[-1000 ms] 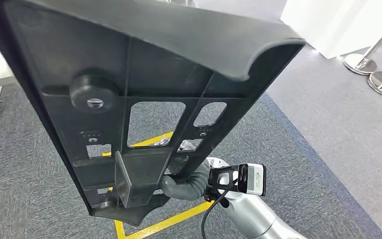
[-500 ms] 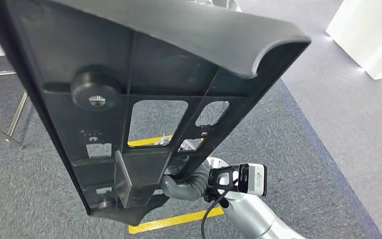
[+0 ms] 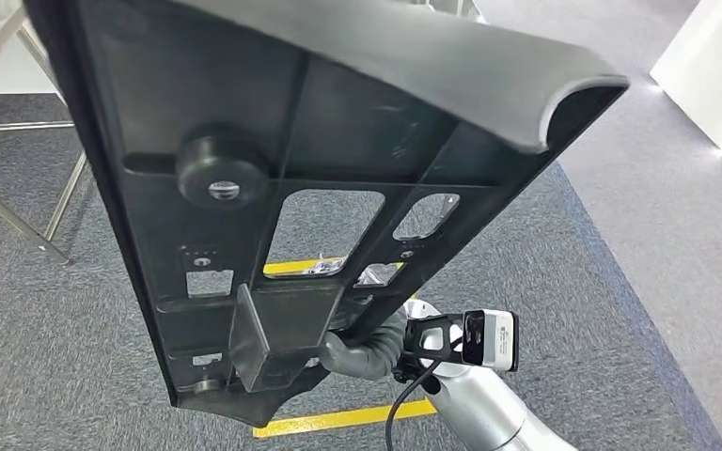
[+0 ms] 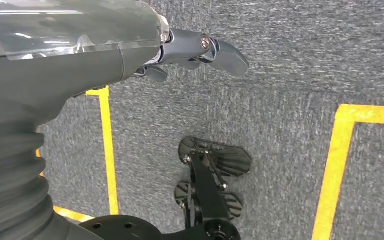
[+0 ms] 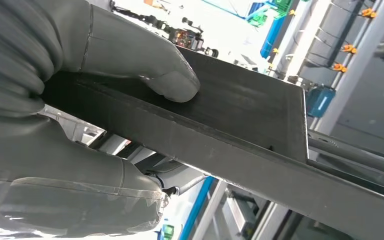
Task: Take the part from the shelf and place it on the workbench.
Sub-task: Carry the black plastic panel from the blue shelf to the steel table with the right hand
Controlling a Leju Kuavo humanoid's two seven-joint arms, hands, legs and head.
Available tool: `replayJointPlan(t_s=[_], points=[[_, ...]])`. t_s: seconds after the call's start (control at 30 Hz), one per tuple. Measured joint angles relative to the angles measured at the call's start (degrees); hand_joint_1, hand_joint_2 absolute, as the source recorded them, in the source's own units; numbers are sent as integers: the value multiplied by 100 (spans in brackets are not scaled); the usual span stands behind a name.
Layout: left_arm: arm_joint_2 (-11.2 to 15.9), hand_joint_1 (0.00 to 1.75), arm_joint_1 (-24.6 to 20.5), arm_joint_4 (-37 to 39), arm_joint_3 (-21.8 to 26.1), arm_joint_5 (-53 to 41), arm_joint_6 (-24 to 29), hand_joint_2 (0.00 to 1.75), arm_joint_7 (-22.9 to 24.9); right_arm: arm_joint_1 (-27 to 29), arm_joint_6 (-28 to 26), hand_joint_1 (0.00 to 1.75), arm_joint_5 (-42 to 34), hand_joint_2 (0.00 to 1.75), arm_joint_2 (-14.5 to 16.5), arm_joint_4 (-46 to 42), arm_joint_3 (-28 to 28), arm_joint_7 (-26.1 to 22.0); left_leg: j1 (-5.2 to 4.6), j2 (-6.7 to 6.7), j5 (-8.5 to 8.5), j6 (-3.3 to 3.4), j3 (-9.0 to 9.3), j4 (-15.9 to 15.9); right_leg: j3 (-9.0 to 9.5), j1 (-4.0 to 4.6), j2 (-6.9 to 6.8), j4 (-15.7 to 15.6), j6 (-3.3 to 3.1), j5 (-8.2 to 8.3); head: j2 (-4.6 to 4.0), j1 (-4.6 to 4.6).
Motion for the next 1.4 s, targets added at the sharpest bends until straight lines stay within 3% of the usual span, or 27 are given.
replayJointPlan(t_s=[0.13,0.17,0.23,0.27,0.3,0.33,0.4,0.43,0.47,0.53,0.63,0.7,0.77,0.8,0.83,0.87,0.93,0.97,1.0,1.1,1.17,1.27,1.3,1.33,1.37,1.4], points=[[10,0,-2,0,0,0,-11,175,-8,15,5,175,-1,175,3,-55,-24,0,19,22,-111,-139,-6,154,135,-9,-7,-86,-130,-55,0,-1],[15,0,-4,0,0,0,-12,175,-11,17,6,175,-1,175,7,-68,-28,0,24,39,-205,-167,-114,396,199,-20,-15,-107,-158,-76,0,-2],[21,0,5,0,0,0,-9,175,-16,37,13,175,2,175,10,-75,-34,0,29,62,-482,-215,-564,1191,308,-15,-25,-113,-195,-154,0,-2],[26,0,15,0,0,0,-6,175,-16,58,23,175,-5,175,10,-78,-37,0,31,65,-560,-230,-799,1531,357,-11,-18,-111,-199,-195,0,-2],[28,0,24,0,0,0,-3,175,-19,78,37,175,-27,175,9,-79,-42,0,31,65,-524,-237,-964,1699,415,-9,-6,-109,-196,-245,0,-2],[30,0,28,0,0,0,-1,175,-23,93,54,175,-64,175,9,-80,-50,0,31,65,-348,-233,-1007,1616,484,-8,10,-108,-189,-301,0,-2],[36,0,33,0,0,0,4,175,-32,104,87,175,-149,175,11,-80,-72,0,28,55,199,-196,-799,926,646,-11,43,-114,-165,-433,0,-1],[41,0,35,0,0,0,6,175,-38,104,113,175,-177,175,10,-80,-85,0,13,40,385,-167,-655,597,710,-8,61,-119,-144,-495,0,0],[46,0,36,0,0,0,7,175,-44,108,139,175,-191,175,11,-80,-97,0,-2,28,452,-130,-542,356,747,-7,78,-125,-115,-543,0,-1],[57,0,33,0,0,0,8,175,-58,123,200,175,-198,175,13,-85,-128,0,-35,15,364,-54,-461,217,765,-9,105,-157,-47,-597,0,-1],[67,0,24,0,1,0,10,175,-75,134,251,175,-194,175,26,-112,-189,0,-2,29,259,50,-372,113,786,-11,93,-120,55,-698,0,0],[67,0,19,0,2,0,10,175,-80,133,258,175,-183,175,32,-127,-217,-1,19,48,210,102,-278,55,498,-21,71,412,109,-909,0,1],[67,0,19,0,2,0,12,175,-80,149,252,175,-138,175,26,-117,-229,-1,19,60,141,122,-204,49,-75,-36,65,1239,148,-1131,0,-1],[67,0,22,0,2,0,15,175,-80,160,246,175,-109,175,21,-111,-231,-1,19,61,102,122,-162,52,-313,-45,64,1500,161,-1116,0,-1],[66,0,24,0,2,0,19,175,-80,167,242,175,-87,175,18,-105,-231,-1,20,60,60,119,-109,57,-451,-54,62,1546,168,-964,0,-1],[66,0,25,0,2,0,23,175,-81,169,238,175,-75,175,16,-103,-232,-1,20,57,15,113,-48,62,-470,-61,57,1355,166,-694,0,0],[64,0,24,0,2,0,30,175,-82,169,236,175,-70,175,14,-101,-232,-1,13,48,-78,82,79,70,-306,-57,33,642,135,-108,0,1],[65,0,22,0,3,0,34,175,-82,167,233,175,-70,175,13,-99,-233,-1,6,44,-116,52,114,75,-213,-44,22,341,105,38,0,2],[66,0,22,0,4,0,38,175,-83,168,229,175,-71,175,11,-97,-235,0,0,45,-140,19,131,73,-157,-29,15,169,72,88,0,1],[67,0,13,0,7,0,49,175,-85,170,238,175,-74,175,12,-100,-252,-1,4,68,-174,-85,146,48,-105,-17,34,53,-27,46,0,1],[67,0,1,0,7,0,53,175,-85,166,255,175,-74,175,22,-106,-266,-1,16,77,-307,-145,78,250,-39,-41,34,-16,-91,51,0,1],[73,0,8,0,7,0,55,175,-85,172,262,175,-74,175,34,-107,-273,0,27,78,-739,-213,-463,1301,23,-43,24,-42,-149,22,0,-1],[75,0,14,0,7,0,55,175,-85,179,266,175,-74,175,34,-106,-274,0,29,78,-793,-226,-642,1586,36,-40,26,-40,-156,7,0,-1],[75,0,18,0,7,0,54,175,-86,185,271,175,-74,175,34,-105,-275,0,29,79,-731,-232,-728,1666,54,-38,30,-39,-157,-10,0,-1],[77,0,20,0,7,0,52,175,-88,190,280,175,-72,175,34,-105,-278,0,30,79,-553,-229,-692,1504,83,-38,35,-38,-151,-31,0,-1],[78,0,19,0,7,0,50,175,-92,192,292,175,-68,175,37,-105,-285,0,31,79,-304,-219,-555,1150,123,-38,40,-37,-141,-57,0,-1]])
